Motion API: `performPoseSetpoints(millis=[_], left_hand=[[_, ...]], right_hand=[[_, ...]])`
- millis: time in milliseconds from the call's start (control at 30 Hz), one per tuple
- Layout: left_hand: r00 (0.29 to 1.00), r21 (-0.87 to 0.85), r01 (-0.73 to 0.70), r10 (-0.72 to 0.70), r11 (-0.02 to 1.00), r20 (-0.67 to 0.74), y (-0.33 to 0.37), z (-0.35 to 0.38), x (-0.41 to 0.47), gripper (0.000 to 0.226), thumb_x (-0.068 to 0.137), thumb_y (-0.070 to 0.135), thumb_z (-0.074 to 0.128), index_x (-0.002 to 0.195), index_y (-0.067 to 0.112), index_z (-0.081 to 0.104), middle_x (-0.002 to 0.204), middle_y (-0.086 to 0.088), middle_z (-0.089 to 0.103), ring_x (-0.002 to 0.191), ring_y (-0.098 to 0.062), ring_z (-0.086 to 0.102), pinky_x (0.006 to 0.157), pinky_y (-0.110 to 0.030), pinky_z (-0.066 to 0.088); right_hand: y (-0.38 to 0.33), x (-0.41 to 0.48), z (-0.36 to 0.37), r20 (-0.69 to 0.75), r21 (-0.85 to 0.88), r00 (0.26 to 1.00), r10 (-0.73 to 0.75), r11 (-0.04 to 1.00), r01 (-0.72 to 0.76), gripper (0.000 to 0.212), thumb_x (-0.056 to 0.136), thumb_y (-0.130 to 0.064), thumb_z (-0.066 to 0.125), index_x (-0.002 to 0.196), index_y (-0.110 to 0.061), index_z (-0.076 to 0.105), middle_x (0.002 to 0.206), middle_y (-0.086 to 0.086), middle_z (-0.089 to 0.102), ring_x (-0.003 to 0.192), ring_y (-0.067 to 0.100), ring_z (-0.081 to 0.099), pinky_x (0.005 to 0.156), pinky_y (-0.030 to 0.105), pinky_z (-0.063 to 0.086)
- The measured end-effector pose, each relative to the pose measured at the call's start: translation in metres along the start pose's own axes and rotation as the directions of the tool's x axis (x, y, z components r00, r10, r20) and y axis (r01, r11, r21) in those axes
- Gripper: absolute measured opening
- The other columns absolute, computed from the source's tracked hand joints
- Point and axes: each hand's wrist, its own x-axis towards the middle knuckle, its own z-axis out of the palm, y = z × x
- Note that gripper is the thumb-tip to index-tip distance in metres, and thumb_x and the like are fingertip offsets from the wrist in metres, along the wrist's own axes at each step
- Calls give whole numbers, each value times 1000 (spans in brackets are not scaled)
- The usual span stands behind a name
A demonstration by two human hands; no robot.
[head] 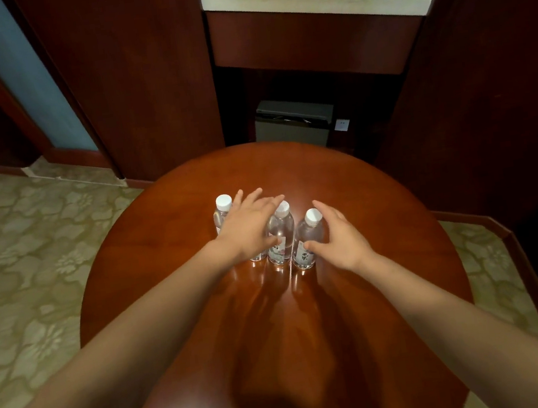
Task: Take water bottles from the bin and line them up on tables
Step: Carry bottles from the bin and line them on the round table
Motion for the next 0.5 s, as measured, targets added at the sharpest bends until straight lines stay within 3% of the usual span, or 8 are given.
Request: performPoseSetpoints(millis=[133,200,300,500], left_hand=[[992,-11,7,-8,1000,-124,11,11,-27,78,89,45,62,154,27,23,159,1,28,151,-20,9,120,-44,-5],[989,-1,28,-28,1000,-142,19,17,-41,79,90,48,59,155,27,20,161,1,23,151,-20,7,120,-44,-7],[990,21,94,-91,995,-108,33,23,-59,84,91,52,57,156,31,9,164,-1,9,152,-21,-2,115,-44,-13],[949,36,312,-313,949,25,66,33,-87,94,88,60,55,153,40,-10,163,-1,-16,149,-25,-19,118,-59,-6]], right_hand=[[3,-16,5,-59,-59,997,-50,997,47,87,88,-36,70,157,-31,18,166,-4,9,151,21,18,116,41,30],[5,-25,7,-61,-103,995,-77,992,70,88,88,-38,70,157,-33,15,167,-5,1,154,20,4,122,43,19],[8,-38,7,-33,-217,990,-134,968,124,95,87,-48,69,158,-34,9,166,-2,-12,152,18,-16,124,45,-4],[20,-62,-1,108,-394,976,-189,893,216,108,80,-58,68,157,-40,-5,162,2,-28,146,25,-34,119,57,-15]])
